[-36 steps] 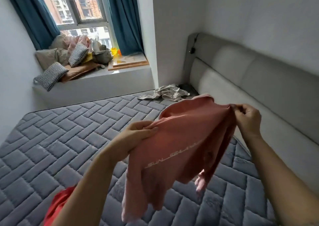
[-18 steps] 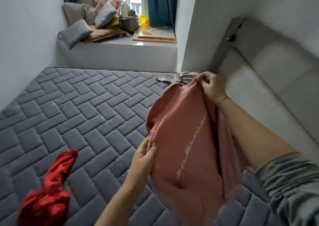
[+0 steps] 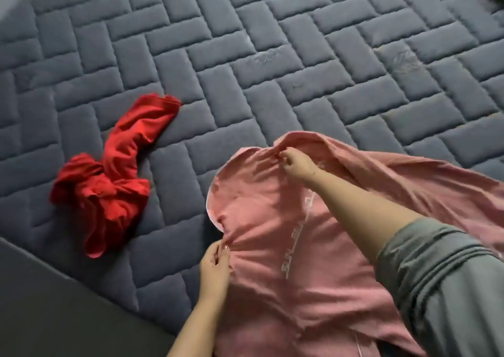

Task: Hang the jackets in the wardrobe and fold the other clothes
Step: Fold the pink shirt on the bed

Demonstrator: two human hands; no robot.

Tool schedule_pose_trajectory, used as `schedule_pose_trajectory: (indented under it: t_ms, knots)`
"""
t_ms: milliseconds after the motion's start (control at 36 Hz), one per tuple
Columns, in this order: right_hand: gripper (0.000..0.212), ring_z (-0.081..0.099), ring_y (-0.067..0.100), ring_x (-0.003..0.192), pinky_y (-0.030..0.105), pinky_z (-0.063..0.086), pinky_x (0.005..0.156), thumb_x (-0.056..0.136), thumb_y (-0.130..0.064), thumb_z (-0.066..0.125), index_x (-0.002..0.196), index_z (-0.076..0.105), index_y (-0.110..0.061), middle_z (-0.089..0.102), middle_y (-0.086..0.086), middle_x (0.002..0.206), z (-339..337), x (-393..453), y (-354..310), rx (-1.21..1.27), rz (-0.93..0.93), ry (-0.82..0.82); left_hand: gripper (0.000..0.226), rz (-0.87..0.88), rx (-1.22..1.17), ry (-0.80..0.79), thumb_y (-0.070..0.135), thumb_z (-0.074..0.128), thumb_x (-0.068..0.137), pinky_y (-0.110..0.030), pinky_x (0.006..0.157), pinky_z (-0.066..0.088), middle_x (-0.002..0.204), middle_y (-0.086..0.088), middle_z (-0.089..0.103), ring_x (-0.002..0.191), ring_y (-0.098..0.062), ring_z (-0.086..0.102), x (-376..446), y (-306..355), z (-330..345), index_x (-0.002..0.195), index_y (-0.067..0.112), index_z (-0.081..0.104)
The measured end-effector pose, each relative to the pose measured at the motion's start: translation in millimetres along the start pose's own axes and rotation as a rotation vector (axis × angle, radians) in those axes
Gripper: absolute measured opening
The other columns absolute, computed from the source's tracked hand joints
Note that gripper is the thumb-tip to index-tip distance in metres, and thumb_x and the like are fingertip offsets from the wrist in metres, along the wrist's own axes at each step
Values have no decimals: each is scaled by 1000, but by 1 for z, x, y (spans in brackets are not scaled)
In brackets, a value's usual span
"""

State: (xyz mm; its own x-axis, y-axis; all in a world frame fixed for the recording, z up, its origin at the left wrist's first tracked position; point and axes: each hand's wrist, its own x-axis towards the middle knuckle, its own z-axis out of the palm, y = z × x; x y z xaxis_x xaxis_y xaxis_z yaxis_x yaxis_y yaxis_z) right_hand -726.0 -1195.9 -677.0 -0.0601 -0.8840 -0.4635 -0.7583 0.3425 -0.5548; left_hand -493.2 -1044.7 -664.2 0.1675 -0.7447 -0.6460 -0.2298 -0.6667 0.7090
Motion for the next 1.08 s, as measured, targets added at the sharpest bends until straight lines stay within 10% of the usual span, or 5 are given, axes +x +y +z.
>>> schedule_pose_trajectory:
  t_ms: [306, 556, 806, 889, 1083]
  knots:
    - [41, 58, 7, 103, 15, 44, 94, 92, 9, 49, 124, 57, -13, 62, 5, 120, 42, -134, 79, 898, 291, 281, 51, 277, 480, 297, -6, 67, 72, -38, 103, 32, 125, -14, 45, 113, -30, 42, 2, -4, 30, 121, 5, 56]
    - [17, 61, 20, 98, 39, 49, 95, 97, -29, 51, 94, 47, -13, 59, 7, 101, 0, -203, 177, 2025, 852, 718, 50, 653, 558, -267, -6, 60, 76, -34, 105, 39, 126, -11, 40, 111, -29, 51, -2, 89, 170, 123, 7, 55]
    - [11, 67, 6, 76, 31, 48, 93, 100, -18, 46, 91, 52, -21, 56, -5, 85, -80, -151, 248, 1672, 798, 868, 58, 730, 1231, -432, 13, 59, 84, -37, 93, 43, 150, 2, 30, 125, -24, 50, 74, 136, 303, 136, 37, 46]
    - [19, 60, 20, 110, 39, 41, 106, 96, -17, 55, 114, 60, -14, 55, 1, 98, -109, -123, 259, 1369, 770, 868, 35, 771, 1120, -300, 13, 58, 83, -38, 83, 47, 120, -4, 54, 108, -28, 57, 80, 144, 310, 115, 26, 63]
    - [8, 56, 12, 75, 26, 45, 74, 90, -15, 59, 84, 63, -11, 64, 2, 79, -138, -102, 242, 647, 249, 804, 16, 456, 501, -204, 4, 52, 82, -31, 62, 47, 73, -12, 63, 68, -23, 57, 98, 206, 303, 81, 12, 66]
